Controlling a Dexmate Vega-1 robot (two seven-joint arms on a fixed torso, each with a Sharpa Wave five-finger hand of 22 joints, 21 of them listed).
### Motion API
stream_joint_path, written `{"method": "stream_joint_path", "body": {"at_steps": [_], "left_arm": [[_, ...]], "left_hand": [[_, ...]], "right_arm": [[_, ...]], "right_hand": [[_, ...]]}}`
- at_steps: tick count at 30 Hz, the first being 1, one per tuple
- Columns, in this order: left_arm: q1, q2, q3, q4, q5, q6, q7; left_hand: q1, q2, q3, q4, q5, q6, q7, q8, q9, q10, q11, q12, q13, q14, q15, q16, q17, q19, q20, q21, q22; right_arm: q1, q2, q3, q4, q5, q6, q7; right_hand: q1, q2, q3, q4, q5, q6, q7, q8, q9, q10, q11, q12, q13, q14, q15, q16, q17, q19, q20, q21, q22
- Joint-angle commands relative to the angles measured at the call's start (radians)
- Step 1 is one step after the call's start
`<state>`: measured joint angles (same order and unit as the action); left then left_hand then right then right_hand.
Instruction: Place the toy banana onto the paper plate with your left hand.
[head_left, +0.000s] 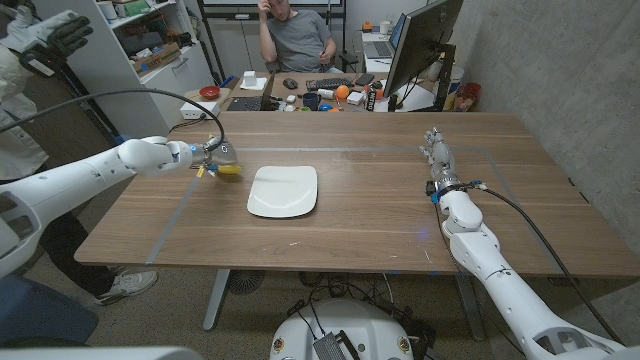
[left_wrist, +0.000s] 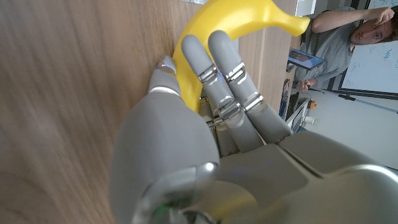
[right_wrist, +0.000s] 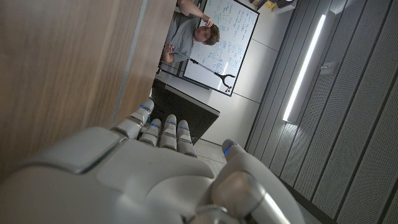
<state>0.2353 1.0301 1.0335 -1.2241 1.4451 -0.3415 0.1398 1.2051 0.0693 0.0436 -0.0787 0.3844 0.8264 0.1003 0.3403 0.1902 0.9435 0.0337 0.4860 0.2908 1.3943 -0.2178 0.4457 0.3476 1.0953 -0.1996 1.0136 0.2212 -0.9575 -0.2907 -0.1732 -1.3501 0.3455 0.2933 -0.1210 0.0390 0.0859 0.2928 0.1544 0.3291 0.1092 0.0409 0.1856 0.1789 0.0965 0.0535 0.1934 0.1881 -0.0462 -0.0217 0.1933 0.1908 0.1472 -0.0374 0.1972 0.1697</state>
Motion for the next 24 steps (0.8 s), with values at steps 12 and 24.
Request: {"method": "stream_joint_path", "body": {"at_steps": [12, 24], "left_arm": [[0.063, 0.037, -0.093, -0.103, -0.056, 0.045, -0.050], [0.112, 0.065, -0.171, -0.187, -0.079, 0.096, -0.031]], "left_hand": [[0.043, 0.069, 0.010, 0.013, 0.001, 0.088, 0.012, -0.002, 0.004, 0.181, -0.153, 0.016, 0.008, 0.010, 0.000, 0.033, 0.023, 0.011, -0.009, 0.016, -0.002], [0.043, 0.072, 0.010, 0.017, -0.001, 0.093, 0.005, -0.015, 0.006, 0.172, -0.159, 0.004, 0.002, -0.001, 0.000, 0.040, 0.031, 0.004, -0.008, 0.016, -0.012]], "right_arm": [[-0.016, -0.010, 0.005, -0.021, 0.007, 0.010, 0.000], [-0.018, -0.019, -0.003, -0.037, -0.005, 0.006, -0.006]], "right_hand": [[0.012, 0.045, 0.005, -0.006, 0.005, 0.007, 0.002, 0.009, 0.003, 0.005, -0.001, 0.007, 0.004, 0.003, -0.002, 0.002, 0.002, 0.001, -0.027, 0.003, 0.005], [0.013, 0.045, 0.006, -0.006, 0.005, 0.008, 0.004, 0.008, 0.003, 0.007, -0.001, 0.007, 0.004, 0.004, -0.004, 0.001, 0.002, 0.001, -0.028, 0.003, 0.005]]}}
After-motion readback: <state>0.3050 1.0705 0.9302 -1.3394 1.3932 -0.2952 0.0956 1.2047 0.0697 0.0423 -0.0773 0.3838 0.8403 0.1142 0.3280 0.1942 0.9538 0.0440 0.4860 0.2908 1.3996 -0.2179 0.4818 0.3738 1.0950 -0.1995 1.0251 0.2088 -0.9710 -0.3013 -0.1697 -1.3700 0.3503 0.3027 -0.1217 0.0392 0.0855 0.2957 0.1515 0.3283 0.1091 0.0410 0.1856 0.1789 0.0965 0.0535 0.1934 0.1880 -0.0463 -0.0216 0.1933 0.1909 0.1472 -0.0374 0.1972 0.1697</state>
